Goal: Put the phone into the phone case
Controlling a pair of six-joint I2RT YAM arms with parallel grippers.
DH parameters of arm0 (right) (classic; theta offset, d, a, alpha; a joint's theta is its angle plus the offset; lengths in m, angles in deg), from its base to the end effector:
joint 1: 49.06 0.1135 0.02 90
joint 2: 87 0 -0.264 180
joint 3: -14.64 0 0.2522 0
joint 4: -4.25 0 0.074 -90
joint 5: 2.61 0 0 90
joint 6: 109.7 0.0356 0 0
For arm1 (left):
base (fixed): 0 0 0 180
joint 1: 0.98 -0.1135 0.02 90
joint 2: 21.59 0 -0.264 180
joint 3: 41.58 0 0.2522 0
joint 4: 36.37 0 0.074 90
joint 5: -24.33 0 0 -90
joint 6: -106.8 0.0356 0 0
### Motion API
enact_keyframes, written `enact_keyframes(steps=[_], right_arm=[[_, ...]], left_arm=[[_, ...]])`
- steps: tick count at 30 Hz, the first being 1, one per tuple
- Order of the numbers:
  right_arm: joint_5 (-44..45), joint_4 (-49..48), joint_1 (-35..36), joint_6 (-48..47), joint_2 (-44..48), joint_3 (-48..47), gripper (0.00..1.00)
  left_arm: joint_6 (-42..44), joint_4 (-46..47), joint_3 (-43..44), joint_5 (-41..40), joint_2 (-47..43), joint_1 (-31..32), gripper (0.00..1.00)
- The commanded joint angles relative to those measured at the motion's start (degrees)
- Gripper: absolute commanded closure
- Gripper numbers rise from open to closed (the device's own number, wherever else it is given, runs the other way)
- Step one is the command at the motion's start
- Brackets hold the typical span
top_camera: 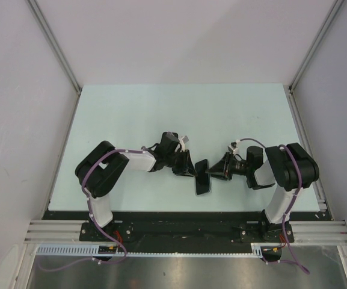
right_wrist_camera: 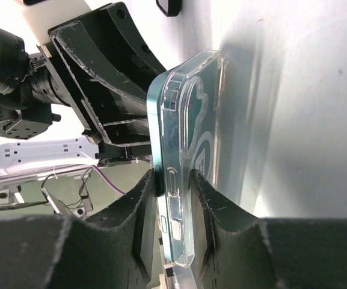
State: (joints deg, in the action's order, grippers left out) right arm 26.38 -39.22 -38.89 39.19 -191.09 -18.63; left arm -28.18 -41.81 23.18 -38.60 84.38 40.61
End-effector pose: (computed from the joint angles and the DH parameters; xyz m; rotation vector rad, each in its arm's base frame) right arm 0.2388 0.0745 0.0894 0.1842 2.2731 1.7825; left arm 0.2547 -0.2477 0.1243 0.1752 2.6582 -1.1873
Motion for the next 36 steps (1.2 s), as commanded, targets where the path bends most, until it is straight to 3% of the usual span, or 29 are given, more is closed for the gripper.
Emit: enact_keyframes(steps=[1,4,7,9,13,19,22,24,25,28,34,36], right_arm=[[0.9,3.6,-0.5,-3.2,1.7,-0.9,0.66],[2.4,10.8,-0.7,-7.5,4.0,-1.8,0.60],[3.8,16.8,-0.3,-10.5,5.8,-2.9,0.62],[4.0,17.9,-0.4,-12.0,6.4,-3.0,0.67],[4.4,20.5,-0.5,-13.6,7.0,-3.3,0.88],[3.2,18.5,-0.1,-12.1,6.4,-3.3,0.98],[4.8,22.7,0.9,-15.5,7.8,-3.5,1.00],[6.8,29.4,1.4,-18.4,9.4,-4.9,0.96],[6.9,30.2,1.7,-19.7,10.1,-5.1,0.81],[6.9,32.7,2.2,-20.9,13.5,-5.1,0.66],[8.3,38.6,2.1,-23.5,15.7,-6.5,0.62],[8.4,38.7,2.7,-23.9,14.8,-6.5,0.68]], left_arm=[[1.3,-1.2,-0.4,-0.9,-1.3,0.7,0.67],[1.4,-1.2,-0.3,-0.9,-0.9,0.7,0.67],[1.0,-0.7,-0.4,-0.7,-0.8,0.7,0.67],[0.7,-0.2,-0.6,-0.4,-0.6,0.7,0.67],[0.7,-0.2,-0.7,-0.3,-1.5,0.6,0.67],[0.2,0.6,-1.8,-1.3,-3.1,0.7,0.66],[0.0,1.0,-2.0,-1.1,-2.9,0.6,0.66],[-0.1,1.3,-2.2,-1.0,-2.8,0.6,0.66],[-0.1,1.4,-2.4,-1.0,-3.0,0.8,0.66],[-0.5,2.5,-3.3,-0.9,-3.5,0.8,0.66],[-0.6,3.5,-3.8,-0.5,-3.3,1.0,0.66],[-0.7,3.8,-4.0,-0.4,-3.3,1.2,0.66]])
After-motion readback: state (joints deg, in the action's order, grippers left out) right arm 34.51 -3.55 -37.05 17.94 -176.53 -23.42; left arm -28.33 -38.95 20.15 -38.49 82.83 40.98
